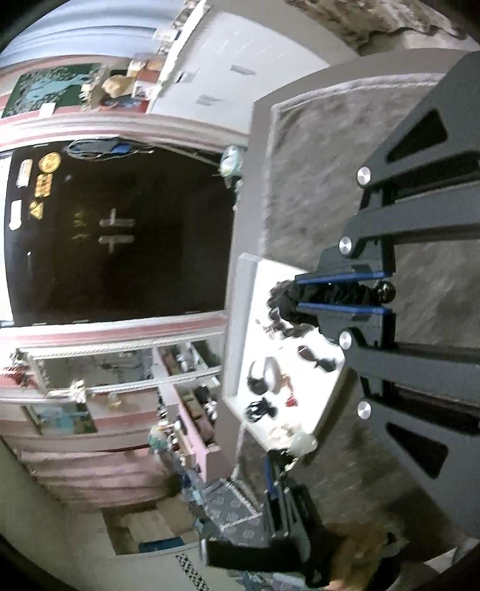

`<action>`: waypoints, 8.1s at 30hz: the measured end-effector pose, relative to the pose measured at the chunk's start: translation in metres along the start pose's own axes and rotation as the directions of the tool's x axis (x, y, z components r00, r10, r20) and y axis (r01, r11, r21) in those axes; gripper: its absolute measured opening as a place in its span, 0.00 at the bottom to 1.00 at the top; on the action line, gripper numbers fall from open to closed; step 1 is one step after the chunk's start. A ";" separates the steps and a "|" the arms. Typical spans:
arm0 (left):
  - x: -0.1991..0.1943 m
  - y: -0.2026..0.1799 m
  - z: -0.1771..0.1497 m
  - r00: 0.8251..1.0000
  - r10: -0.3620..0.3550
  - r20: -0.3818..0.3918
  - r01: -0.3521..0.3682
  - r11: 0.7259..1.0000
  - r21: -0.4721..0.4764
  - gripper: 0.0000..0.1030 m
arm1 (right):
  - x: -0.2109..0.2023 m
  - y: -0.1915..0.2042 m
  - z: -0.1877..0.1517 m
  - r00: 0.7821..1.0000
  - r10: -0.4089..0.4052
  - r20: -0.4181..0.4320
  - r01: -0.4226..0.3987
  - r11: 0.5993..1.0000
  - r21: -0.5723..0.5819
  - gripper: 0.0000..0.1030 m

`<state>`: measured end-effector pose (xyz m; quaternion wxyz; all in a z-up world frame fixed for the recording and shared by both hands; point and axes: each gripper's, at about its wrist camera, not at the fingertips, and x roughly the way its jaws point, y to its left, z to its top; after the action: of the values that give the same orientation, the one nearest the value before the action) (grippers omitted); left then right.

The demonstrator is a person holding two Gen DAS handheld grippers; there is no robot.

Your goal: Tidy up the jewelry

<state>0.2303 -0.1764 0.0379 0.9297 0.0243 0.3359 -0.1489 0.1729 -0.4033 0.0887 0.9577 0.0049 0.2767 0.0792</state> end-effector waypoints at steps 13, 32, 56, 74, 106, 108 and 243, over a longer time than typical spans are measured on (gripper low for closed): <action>0.049 0.047 0.014 0.999 -0.041 0.006 0.041 0.996 -0.079 0.11 | 0.077 0.066 0.029 0.994 0.113 0.012 -0.114 0.991 0.072 0.09; 0.112 0.032 -0.021 0.996 -0.028 -0.090 0.022 0.998 -0.060 0.11 | 0.154 0.062 -0.019 0.988 -0.057 -0.142 0.058 0.998 0.004 0.09; 0.124 0.034 -0.021 0.994 -0.002 -0.111 -0.005 0.998 -0.066 0.12 | 0.171 0.060 -0.035 0.975 -0.095 -0.203 0.095 0.995 -0.011 0.12; 0.099 0.039 -0.010 0.999 0.045 -0.026 -0.046 0.996 -0.074 0.48 | 0.153 0.053 -0.025 0.981 -0.127 -0.144 0.132 0.991 0.024 0.46; -0.063 0.066 -0.107 0.946 0.238 0.219 -0.235 0.971 -0.038 0.97 | 0.027 0.081 -0.085 0.995 -0.099 -0.002 0.098 0.991 0.089 0.92; -0.057 0.065 -0.111 0.950 0.235 0.207 -0.234 0.972 -0.028 0.93 | 0.030 0.083 -0.091 0.994 -0.110 -0.004 0.110 0.990 0.090 0.92; -0.059 0.060 -0.112 0.946 0.189 0.262 -0.198 0.980 0.009 0.94 | 0.038 0.088 -0.094 0.990 -0.135 -0.029 0.137 0.988 0.077 0.92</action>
<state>0.1362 -0.0872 -0.0148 0.9752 0.0538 0.2047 -0.0645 0.1421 -0.3137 -0.0064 0.9565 0.0228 0.2907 0.0027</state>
